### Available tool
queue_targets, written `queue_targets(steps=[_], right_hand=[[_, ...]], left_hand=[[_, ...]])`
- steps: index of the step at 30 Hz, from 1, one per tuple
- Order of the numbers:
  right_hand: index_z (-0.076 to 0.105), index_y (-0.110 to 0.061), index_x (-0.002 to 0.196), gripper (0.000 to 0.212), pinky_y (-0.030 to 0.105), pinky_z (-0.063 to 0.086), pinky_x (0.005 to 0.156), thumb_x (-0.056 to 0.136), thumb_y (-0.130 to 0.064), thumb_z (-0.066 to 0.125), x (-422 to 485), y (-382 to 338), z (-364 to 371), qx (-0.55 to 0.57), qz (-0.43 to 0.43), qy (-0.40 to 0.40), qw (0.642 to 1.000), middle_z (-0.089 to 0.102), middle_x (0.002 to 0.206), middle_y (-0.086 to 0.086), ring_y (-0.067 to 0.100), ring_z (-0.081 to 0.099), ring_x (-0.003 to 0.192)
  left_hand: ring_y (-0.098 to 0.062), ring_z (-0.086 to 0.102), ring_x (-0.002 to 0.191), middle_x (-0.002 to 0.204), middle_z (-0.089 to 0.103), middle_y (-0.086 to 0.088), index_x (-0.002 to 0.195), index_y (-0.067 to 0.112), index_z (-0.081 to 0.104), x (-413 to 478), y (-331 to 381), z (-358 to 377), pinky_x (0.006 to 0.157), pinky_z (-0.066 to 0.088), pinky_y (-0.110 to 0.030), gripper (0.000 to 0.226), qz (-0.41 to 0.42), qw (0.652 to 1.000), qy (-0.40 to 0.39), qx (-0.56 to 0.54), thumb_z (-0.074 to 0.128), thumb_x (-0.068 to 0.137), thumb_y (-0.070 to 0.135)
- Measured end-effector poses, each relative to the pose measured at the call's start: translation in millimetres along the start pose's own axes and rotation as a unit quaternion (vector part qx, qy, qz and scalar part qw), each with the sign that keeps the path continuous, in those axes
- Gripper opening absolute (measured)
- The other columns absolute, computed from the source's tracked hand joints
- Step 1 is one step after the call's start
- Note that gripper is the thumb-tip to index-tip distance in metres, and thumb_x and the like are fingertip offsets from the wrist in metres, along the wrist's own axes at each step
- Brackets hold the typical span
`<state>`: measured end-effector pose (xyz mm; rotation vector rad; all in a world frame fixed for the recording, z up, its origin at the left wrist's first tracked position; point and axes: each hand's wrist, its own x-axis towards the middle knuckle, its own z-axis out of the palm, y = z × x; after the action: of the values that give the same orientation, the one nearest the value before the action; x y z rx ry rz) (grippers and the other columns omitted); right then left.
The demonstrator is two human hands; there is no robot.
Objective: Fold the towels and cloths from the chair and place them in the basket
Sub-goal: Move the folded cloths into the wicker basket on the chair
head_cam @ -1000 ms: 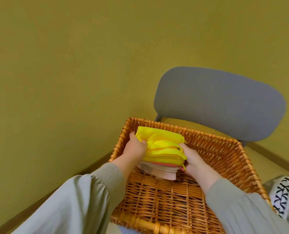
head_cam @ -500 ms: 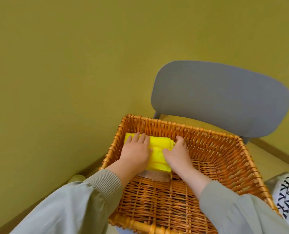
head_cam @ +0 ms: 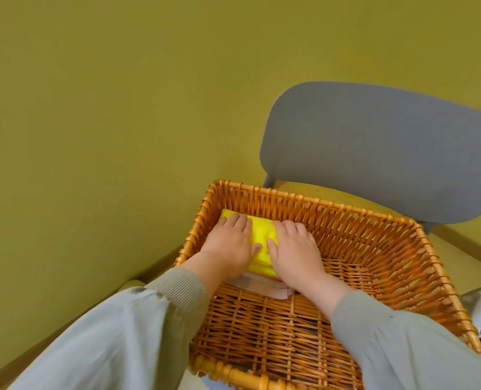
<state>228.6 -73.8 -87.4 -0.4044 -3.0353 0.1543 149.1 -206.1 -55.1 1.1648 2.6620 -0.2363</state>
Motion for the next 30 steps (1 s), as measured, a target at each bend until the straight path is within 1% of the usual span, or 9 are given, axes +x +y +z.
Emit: queue_targets(steps=[2, 5, 11, 14, 17, 19, 21, 26, 30], right_hand=[[0.038, -0.016, 0.138, 0.051, 0.037, 0.039, 0.097, 0.097, -0.044, 0.029, -0.6, -2.2, 2.9, -0.007, -0.002, -0.003, 1.000, 0.048, 0.129, 0.002, 0.023, 0.043, 0.117], [0.038, -0.015, 0.138, 0.051, 0.038, 0.040, 0.096, 0.098, -0.045, 0.028, -0.7, -2.9, 4.5, 0.000, 0.000, -0.011, 1.000, 0.048, 0.130, 0.003, 0.024, 0.043, 0.117], [0.036, -0.016, 0.140, 0.052, 0.039, 0.039, 0.100, 0.098, -0.044, 0.030, 3.3, -1.1, -16.3, 0.011, 0.000, -0.039, 0.999, 0.043, 0.134, 0.005, 0.025, 0.040, 0.122], [0.036, -0.014, 0.141, 0.049, 0.039, 0.037, 0.104, 0.099, -0.040, 0.034, -3.4, 7.4, -37.2, 0.054, 0.002, -0.036, 0.998, 0.041, 0.138, 0.006, 0.025, 0.039, 0.126], [0.037, -0.011, 0.141, 0.046, 0.036, 0.032, 0.109, 0.100, -0.032, 0.037, -12.9, 16.7, -60.2, 0.140, 0.029, -0.034, 0.989, 0.040, 0.142, 0.008, 0.024, 0.036, 0.132], [0.038, -0.011, 0.140, 0.045, 0.035, 0.030, 0.110, 0.100, -0.030, 0.038, -22.0, 22.6, -76.8, 0.192, 0.067, -0.025, 0.979, 0.040, 0.144, 0.008, 0.024, 0.035, 0.134], [0.039, -0.011, 0.140, 0.044, 0.036, 0.031, 0.111, 0.100, -0.029, 0.039, -36.7, 29.2, -91.5, 0.216, 0.092, -0.008, 0.972, 0.040, 0.144, 0.008, 0.024, 0.035, 0.135], [0.042, -0.011, 0.137, 0.041, 0.035, 0.032, 0.110, 0.098, -0.024, 0.042, -94.6, 54.3, -124.5, 0.229, 0.118, 0.042, 0.965, 0.043, 0.141, 0.008, 0.023, 0.038, 0.133], [0.046, -0.007, 0.132, 0.039, 0.035, 0.032, 0.108, 0.094, -0.015, 0.046, -155.6, 88.7, -142.6, 0.240, 0.164, 0.092, 0.952, 0.047, 0.136, 0.012, 0.027, 0.041, 0.128]], left_hand=[[-0.022, 0.000, 0.147, 0.160, 0.005, -0.009, 0.152, 0.006, 0.004, 3.0, -6.1, 5.2, 0.118, 0.003, -0.039, 0.066, 0.013, 1.000, -0.010, -0.011, 0.019, 0.101, 0.045], [-0.022, -0.001, 0.147, 0.160, 0.004, -0.007, 0.152, 0.007, 0.002, 5.5, -6.3, 12.7, 0.118, 0.001, -0.040, 0.065, 0.012, 1.000, -0.001, -0.013, 0.020, 0.101, 0.044], [-0.023, 0.004, 0.147, 0.159, 0.010, -0.008, 0.152, 0.008, 0.009, 0.3, 0.0, 8.1, 0.118, 0.007, -0.041, 0.062, -0.014, 0.999, 0.043, -0.027, 0.023, 0.101, 0.042], [-0.023, 0.006, 0.147, 0.159, 0.013, -0.007, 0.151, 0.013, 0.015, -9.3, 1.9, -7.5, 0.118, 0.010, -0.040, 0.058, -0.014, 0.996, 0.074, -0.053, 0.026, 0.101, 0.040], [-0.022, 0.004, 0.147, 0.160, 0.010, -0.006, 0.152, 0.017, 0.015, -21.8, 9.3, -25.9, 0.118, 0.010, -0.040, 0.056, -0.008, 0.994, 0.081, -0.069, 0.028, 0.102, 0.038], [-0.022, 0.005, 0.147, 0.159, 0.011, -0.006, 0.152, 0.017, 0.016, -29.7, 20.2, -37.5, 0.118, 0.011, -0.041, 0.056, -0.004, 0.992, 0.087, -0.088, 0.029, 0.102, 0.038], [-0.022, 0.008, 0.147, 0.159, 0.015, -0.006, 0.151, 0.016, 0.019, -38.0, 36.6, -48.0, 0.118, 0.013, -0.039, 0.055, 0.007, 0.988, 0.102, -0.114, 0.031, 0.102, 0.037], [-0.024, 0.016, 0.145, 0.157, 0.022, -0.008, 0.149, 0.014, 0.027, -66.6, 98.4, -69.8, 0.118, 0.015, -0.036, 0.052, 0.059, 0.977, 0.152, -0.134, 0.037, 0.101, 0.032], [-0.024, 0.022, 0.143, 0.155, 0.027, -0.008, 0.147, 0.014, 0.031, -95.0, 161.7, -73.7, 0.117, 0.020, -0.036, 0.050, 0.109, 0.970, 0.163, -0.147, 0.039, 0.100, 0.030]])
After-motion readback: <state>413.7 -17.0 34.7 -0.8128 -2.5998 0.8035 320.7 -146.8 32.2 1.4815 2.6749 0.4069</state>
